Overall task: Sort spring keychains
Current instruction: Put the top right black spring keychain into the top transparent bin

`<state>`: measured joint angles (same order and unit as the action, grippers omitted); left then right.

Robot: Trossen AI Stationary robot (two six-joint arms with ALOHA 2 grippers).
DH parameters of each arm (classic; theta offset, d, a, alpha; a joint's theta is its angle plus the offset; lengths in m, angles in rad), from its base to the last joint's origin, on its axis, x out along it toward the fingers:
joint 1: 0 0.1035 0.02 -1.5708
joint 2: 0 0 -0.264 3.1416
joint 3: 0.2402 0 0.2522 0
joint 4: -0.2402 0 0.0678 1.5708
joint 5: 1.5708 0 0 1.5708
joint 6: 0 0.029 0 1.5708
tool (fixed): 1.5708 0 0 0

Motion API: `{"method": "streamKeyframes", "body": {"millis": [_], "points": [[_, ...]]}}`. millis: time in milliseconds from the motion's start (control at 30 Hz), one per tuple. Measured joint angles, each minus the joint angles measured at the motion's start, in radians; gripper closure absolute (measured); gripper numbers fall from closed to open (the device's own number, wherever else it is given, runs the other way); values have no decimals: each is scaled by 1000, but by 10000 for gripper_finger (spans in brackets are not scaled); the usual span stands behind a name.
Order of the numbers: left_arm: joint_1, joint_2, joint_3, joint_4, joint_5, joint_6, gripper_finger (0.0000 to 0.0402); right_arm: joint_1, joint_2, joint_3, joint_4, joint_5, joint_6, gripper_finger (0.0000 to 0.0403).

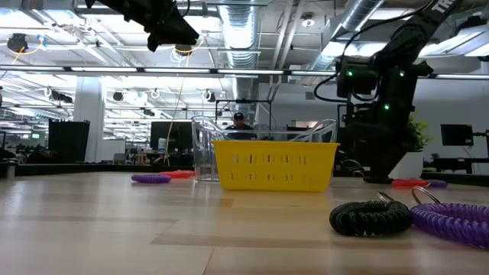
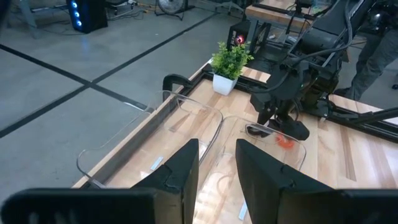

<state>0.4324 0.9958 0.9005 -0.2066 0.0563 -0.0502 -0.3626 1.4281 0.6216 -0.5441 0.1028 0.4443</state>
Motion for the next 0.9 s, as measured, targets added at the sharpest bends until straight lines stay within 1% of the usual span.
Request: {"method": "streamKeyframes", "body": {"millis": [233,467,600,833,900], "points": [[0,0,1,3,0,0,298,0,-4,-51,28,-14,58,273],[0,0,1,5,0,0,298,2,-3,-57,37,-15,61,281],[0,0,1,5,0,0,298,1,-3,-58,38,-16,63,308],[0,0,1,6,0,0,298,2,-3,-59,53,-21,68,378],[0,0,1,6,0,0,298,2,-3,-59,56,-21,72,392]]}}
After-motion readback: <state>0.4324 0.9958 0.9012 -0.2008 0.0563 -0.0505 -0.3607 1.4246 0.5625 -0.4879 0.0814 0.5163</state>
